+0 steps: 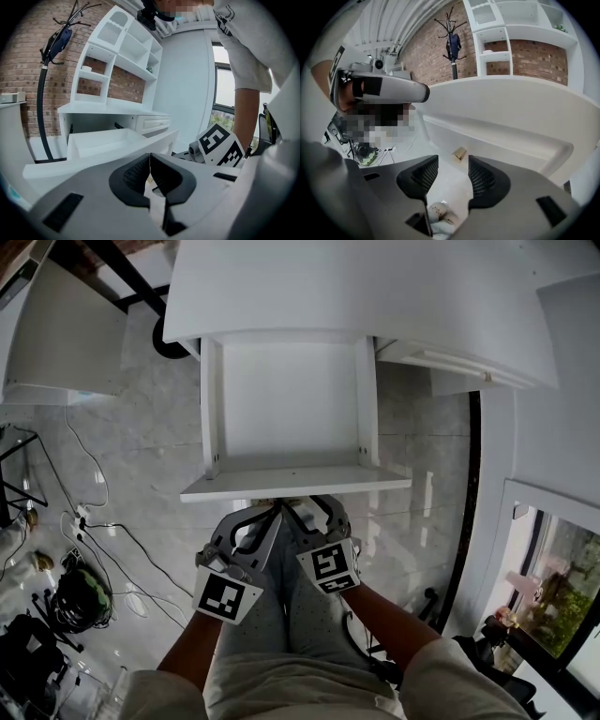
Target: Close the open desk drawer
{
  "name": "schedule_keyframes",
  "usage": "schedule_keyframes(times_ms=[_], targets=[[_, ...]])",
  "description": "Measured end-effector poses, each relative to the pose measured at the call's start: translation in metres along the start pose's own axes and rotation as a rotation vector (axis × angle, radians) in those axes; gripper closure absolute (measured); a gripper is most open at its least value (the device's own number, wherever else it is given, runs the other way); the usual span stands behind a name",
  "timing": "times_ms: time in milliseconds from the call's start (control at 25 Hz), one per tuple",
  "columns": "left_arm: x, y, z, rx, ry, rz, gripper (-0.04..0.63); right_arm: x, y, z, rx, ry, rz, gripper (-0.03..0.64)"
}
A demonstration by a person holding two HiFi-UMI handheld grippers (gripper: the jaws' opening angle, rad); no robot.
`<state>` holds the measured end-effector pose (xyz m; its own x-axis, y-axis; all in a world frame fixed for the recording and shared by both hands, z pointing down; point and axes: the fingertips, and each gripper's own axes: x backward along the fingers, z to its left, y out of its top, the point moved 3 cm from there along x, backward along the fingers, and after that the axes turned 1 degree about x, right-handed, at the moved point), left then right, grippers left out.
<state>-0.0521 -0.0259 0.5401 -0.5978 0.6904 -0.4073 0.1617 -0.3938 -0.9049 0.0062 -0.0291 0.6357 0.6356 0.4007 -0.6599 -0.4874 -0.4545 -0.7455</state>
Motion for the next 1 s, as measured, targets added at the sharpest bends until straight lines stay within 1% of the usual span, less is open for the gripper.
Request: schedule_keyframes(times_ms=[120,360,520,640,760,840,1000], targets=[[-0.001,-0.001,0.002,0.000,0.006,0.002,0.577,-0.006,0.002,-0.005,-0.048,-0.043,0.012,0.420],[0.002,-0.002,0.006,0.003,0.014,0.002,0.577,-0.014,0.005,-0.010,-0.180,-0.119,0.031,0.420],[0.002,-0.004,0.008,0.003,0.018,0.007,0.577,-0.016,0.006,-0.012,-0.291,-0.152,0.054,0.424],[0.001,-0.006,0.008,0.013,0.020,0.011,0.577,-0.015,0.003,-0.017,-0.356,-0.173,0.066,0.465],[0.000,-0.007,0.010,0.017,0.023,0.008,0.577,-0.016,0.004,-0.017,-0.351,-0.172,0.067,0.470],[0.000,-0.007,0.012,0.017,0.023,0.006,0.577,-0.020,0.008,-0.017,-0.328,-0.171,0.065,0.509],[-0.003,-0.006,0.019,0.022,0.026,0.006,0.578,-0.027,0.014,-0.024,-0.341,-0.185,0.074,0.511]])
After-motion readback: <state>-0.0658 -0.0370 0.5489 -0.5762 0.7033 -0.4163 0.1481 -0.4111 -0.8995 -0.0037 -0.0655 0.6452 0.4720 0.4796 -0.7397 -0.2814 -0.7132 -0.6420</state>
